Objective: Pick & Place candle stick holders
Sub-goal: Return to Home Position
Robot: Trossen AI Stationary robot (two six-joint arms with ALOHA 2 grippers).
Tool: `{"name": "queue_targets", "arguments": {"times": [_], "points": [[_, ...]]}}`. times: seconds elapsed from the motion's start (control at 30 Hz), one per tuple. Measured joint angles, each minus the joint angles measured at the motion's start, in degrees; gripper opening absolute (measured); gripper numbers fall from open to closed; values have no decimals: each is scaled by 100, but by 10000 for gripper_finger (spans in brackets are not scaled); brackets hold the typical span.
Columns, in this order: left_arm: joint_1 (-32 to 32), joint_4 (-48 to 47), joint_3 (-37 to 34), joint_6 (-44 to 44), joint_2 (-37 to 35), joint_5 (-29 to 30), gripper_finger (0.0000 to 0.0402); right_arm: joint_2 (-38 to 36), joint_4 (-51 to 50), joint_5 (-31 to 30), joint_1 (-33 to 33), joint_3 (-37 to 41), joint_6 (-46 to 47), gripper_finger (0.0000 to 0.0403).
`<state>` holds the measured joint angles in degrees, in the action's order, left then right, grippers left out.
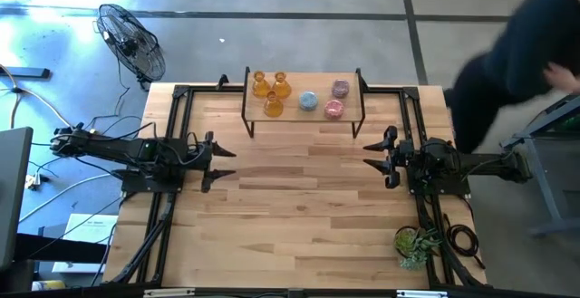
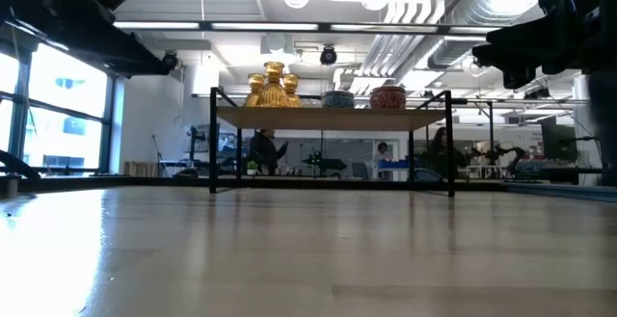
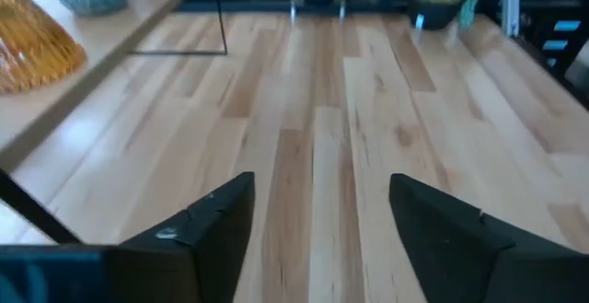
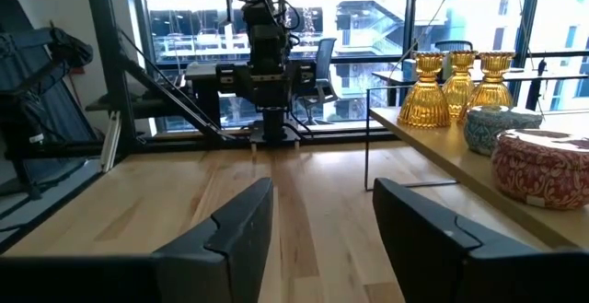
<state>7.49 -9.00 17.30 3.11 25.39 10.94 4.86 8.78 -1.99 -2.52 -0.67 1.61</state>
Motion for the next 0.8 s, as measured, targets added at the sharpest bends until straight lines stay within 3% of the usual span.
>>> {"name": "queue_targets", "arguments": {"times": [0.2, 0.47, 0.6, 0.8], "points": [[3, -345, -2, -280, -182, -442, 169, 0, -23, 0, 0, 0, -9, 185], [2, -710, -2, -509, -885, -399, 13, 0, -161, -204, -2, 0, 4, 185], [2, -797, -2, -434, -1211, -162, 11, 0, -167, -208, -2, 0, 7, 184], [2, -834, -4, -434, -1600, -310, 2, 0, -167, -127, -2, 0, 159, 182]]}}
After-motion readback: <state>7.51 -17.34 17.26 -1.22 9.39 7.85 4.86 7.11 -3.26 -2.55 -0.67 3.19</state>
